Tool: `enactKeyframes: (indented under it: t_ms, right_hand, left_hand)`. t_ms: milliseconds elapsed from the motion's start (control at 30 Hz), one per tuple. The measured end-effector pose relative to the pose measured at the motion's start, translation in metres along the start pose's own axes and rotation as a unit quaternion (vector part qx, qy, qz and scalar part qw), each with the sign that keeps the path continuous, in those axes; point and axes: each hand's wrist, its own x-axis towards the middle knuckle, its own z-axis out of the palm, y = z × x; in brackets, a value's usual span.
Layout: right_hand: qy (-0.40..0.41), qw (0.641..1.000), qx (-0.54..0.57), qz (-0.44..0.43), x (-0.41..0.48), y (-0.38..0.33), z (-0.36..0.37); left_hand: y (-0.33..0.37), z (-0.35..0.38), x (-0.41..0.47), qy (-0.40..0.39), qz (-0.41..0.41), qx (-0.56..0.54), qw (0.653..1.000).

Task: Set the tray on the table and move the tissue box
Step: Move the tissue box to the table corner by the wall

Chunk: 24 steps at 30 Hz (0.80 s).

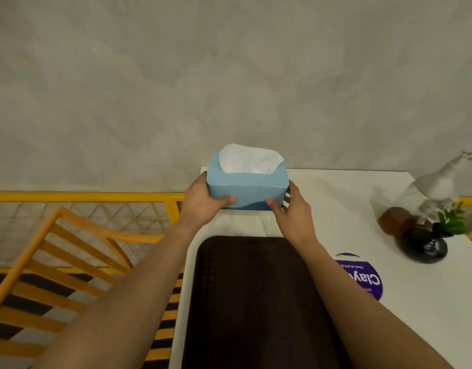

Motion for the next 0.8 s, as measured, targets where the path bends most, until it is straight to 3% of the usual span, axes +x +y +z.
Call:
enactKeyframes:
  t_ms: [800]
  right_hand:
    - [-0.027, 0.999, 0.017, 0.024, 0.088, 0.075, 0.084]
  left_hand:
    - [-0.107, 0.033, 0.096, -0.007, -0.014, -0.047, 0.999]
